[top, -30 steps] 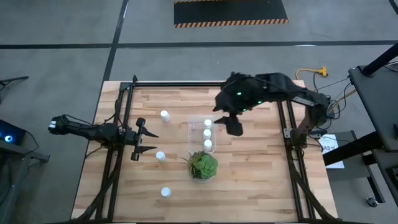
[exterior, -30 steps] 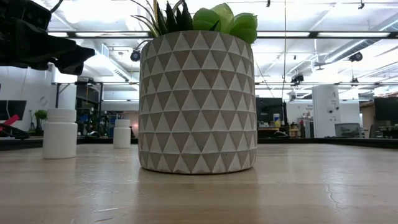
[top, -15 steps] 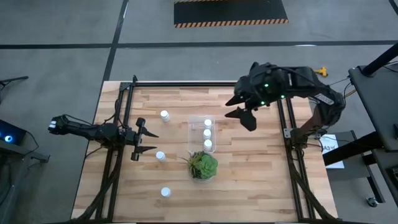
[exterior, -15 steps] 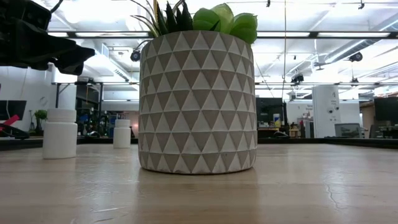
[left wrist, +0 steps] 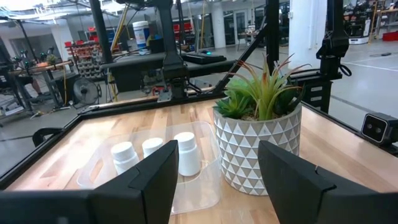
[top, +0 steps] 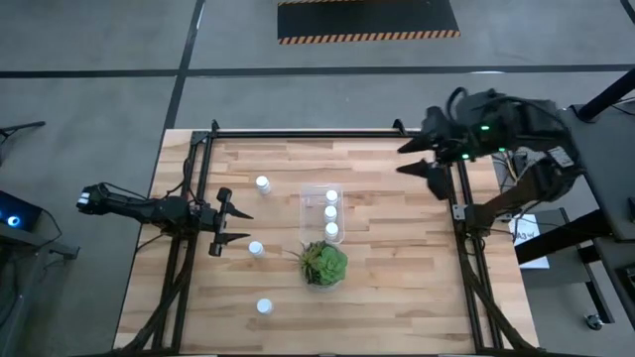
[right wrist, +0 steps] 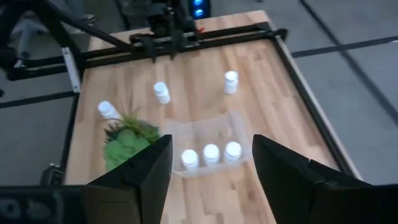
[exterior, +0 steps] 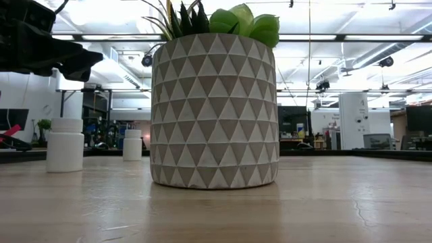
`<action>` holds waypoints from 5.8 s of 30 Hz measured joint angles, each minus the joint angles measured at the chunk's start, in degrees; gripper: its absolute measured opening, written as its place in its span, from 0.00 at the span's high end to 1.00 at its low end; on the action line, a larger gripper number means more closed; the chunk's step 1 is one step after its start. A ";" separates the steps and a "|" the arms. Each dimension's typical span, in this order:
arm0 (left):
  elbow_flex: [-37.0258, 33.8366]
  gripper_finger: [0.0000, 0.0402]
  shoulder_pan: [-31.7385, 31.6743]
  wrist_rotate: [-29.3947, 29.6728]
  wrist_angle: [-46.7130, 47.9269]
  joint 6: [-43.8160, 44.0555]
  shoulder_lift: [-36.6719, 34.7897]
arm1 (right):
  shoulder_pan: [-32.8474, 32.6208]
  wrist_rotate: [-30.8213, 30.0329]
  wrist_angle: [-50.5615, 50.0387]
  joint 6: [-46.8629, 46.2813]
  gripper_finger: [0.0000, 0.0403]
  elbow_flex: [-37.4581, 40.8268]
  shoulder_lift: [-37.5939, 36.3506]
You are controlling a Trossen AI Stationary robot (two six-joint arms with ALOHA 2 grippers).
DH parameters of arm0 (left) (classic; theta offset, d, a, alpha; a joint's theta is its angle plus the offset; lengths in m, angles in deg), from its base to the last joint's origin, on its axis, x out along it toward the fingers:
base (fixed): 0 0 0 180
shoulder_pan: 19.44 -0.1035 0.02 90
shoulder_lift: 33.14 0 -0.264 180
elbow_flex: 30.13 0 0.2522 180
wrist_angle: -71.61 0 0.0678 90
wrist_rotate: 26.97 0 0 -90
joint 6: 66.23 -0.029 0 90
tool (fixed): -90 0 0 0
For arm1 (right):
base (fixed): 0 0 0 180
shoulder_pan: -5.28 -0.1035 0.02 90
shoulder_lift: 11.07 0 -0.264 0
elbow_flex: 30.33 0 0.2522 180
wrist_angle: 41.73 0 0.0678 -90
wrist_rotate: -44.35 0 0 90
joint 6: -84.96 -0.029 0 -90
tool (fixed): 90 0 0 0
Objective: Pick and place pill bottles into a basket
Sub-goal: Put the white pill bottle into the transparent bin
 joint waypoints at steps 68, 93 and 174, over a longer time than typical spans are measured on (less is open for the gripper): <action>7.73 0.49 -0.01 8.95 -78.04 9.98 2.31 | 0.02 -6.23 79.00 -2.23 0.48 93.44 -77.82; 45.87 0.49 -0.02 12.66 -43.21 6.10 28.54 | 0.02 -6.23 108.61 -3.82 0.48 121.52 -79.16; 99.16 0.49 16.44 -14.47 84.61 28.55 86.01 | 0.00 -4.65 81.37 0.50 0.48 122.20 -76.40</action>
